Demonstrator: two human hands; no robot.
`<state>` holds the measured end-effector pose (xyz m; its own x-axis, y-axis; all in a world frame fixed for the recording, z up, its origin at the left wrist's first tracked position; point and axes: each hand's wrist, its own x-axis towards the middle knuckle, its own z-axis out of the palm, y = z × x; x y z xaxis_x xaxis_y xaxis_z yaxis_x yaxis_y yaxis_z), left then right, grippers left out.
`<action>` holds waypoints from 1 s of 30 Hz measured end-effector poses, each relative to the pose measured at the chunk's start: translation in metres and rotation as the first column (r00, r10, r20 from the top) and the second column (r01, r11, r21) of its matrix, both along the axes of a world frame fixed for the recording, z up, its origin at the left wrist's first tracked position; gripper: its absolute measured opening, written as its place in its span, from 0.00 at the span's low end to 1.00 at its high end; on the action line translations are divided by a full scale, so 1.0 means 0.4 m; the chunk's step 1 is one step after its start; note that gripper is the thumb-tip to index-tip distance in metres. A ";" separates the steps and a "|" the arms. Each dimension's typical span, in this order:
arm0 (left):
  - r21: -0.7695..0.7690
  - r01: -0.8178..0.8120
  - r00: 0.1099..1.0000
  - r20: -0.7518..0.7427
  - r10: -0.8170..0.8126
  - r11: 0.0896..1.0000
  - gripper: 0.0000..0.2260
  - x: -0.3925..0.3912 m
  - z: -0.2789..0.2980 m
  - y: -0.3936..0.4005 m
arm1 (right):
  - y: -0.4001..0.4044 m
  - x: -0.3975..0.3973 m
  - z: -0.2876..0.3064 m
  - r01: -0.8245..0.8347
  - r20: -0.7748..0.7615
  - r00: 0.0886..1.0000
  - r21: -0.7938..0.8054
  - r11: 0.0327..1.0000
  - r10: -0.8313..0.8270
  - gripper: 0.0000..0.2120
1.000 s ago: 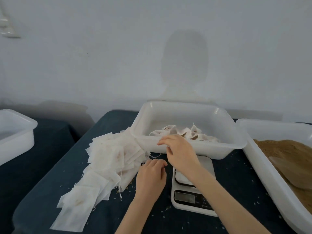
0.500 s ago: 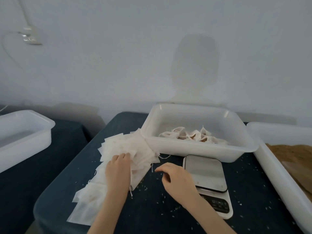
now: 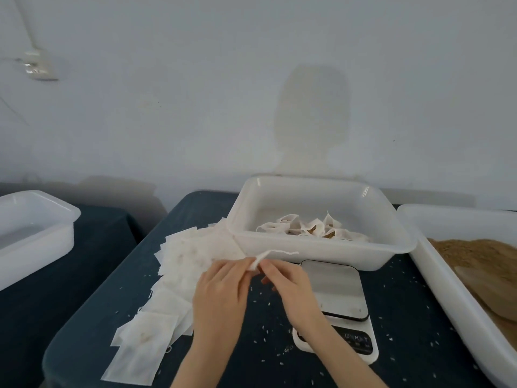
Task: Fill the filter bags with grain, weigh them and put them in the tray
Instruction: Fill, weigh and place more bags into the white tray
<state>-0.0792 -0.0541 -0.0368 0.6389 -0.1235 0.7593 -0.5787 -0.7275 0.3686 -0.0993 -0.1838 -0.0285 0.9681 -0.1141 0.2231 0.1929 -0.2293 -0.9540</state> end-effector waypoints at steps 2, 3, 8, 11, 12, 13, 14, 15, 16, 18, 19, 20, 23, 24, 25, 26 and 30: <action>0.031 0.050 0.999 -0.011 -0.049 0.998 0.05 -0.016 0.000 -0.028 | -0.010 -0.017 0.000 0.068 0.027 0.997 0.037 0.997 -0.069 0.15; 0.041 0.067 0.998 -0.002 -0.067 0.997 0.06 -0.022 0.002 -0.040 | -0.017 -0.026 0.000 0.107 0.016 0.994 0.041 0.993 -0.108 0.15; 0.099 0.126 0.992 -0.019 -0.125 0.987 0.17 -0.044 -0.005 -0.098 | -0.079 -0.053 0.000 0.244 0.007 0.970 -0.117 0.963 -0.244 0.10; 0.150 0.138 0.990 -0.013 -0.137 0.979 0.12 -0.045 -0.025 -0.128 | -0.116 -0.059 0.000 0.256 -0.011 0.966 -0.135 0.957 -0.260 0.13; 0.172 0.136 0.990 -0.001 -0.138 0.976 0.11 -0.042 -0.031 -0.138 | -0.128 -0.061 0.001 0.252 -0.025 0.966 -0.120 0.960 -0.257 0.13; 0.193 0.137 0.990 0.006 -0.141 0.972 0.12 -0.041 -0.036 -0.148 | -0.138 -0.061 0.002 0.243 -0.044 0.968 -0.103 0.965 -0.249 0.12; 0.215 0.139 0.989 0.010 -0.145 0.967 0.15 -0.040 -0.039 -0.157 | -0.147 -0.062 0.004 0.235 -0.060 0.969 -0.094 0.968 -0.241 0.12; 0.239 0.137 0.989 0.016 -0.145 0.961 0.18 -0.038 -0.042 -0.164 | -0.156 -0.062 0.006 0.229 -0.071 0.969 -0.098 0.969 -0.236 0.11; 0.258 0.135 0.989 0.019 -0.144 0.957 0.20 -0.037 -0.043 -0.170 | -0.163 -0.062 0.007 0.226 -0.077 0.969 -0.111 0.968 -0.235 0.11; 0.282 0.136 0.989 0.021 -0.148 0.950 0.21 -0.036 -0.046 -0.183 | -0.177 -0.062 0.006 0.233 -0.087 0.965 -0.154 0.960 -0.248 0.10; 0.281 0.141 0.988 0.019 -0.153 0.949 0.21 -0.034 -0.047 -0.189 | -0.184 -0.061 0.005 0.239 -0.092 0.962 -0.178 0.955 -0.258 0.10; 0.272 0.155 0.986 0.013 -0.165 0.950 0.20 -0.033 -0.047 -0.194 | -0.190 -0.061 0.005 0.242 -0.100 0.959 -0.196 0.950 -0.265 0.09; 0.265 0.237 0.971 -0.068 -0.227 0.935 0.23 -0.034 -0.041 -0.201 | -0.208 -0.055 0.008 0.247 -0.119 0.953 -0.229 0.942 -0.279 0.07; 0.281 0.256 0.965 -0.119 -0.232 0.925 0.27 -0.036 -0.036 -0.201 | -0.214 -0.054 0.010 0.250 -0.127 0.950 -0.235 0.939 -0.284 0.06; 0.291 0.280 0.955 -0.184 -0.234 0.915 0.32 -0.037 -0.031 -0.200 | -0.219 -0.053 0.012 0.252 -0.135 0.948 -0.239 0.938 -0.290 0.06; 0.284 0.319 0.934 -0.255 -0.250 0.904 0.37 -0.036 -0.027 -0.200 | -0.224 -0.052 0.015 0.255 -0.144 0.945 -0.240 0.937 -0.294 0.07; 0.191 0.520 0.789 -0.479 -0.383 0.833 0.49 0.004 -0.032 -0.208 | -0.243 -0.050 0.027 0.216 -0.163 0.950 -0.277 0.936 -0.267 0.10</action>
<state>-0.0776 -0.1373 -0.0496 0.6879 -0.6511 0.3206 -0.7148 -0.5313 0.4547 -0.1194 -0.2809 -0.0179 0.9455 -0.3143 0.0853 -0.0823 -0.4840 -0.8712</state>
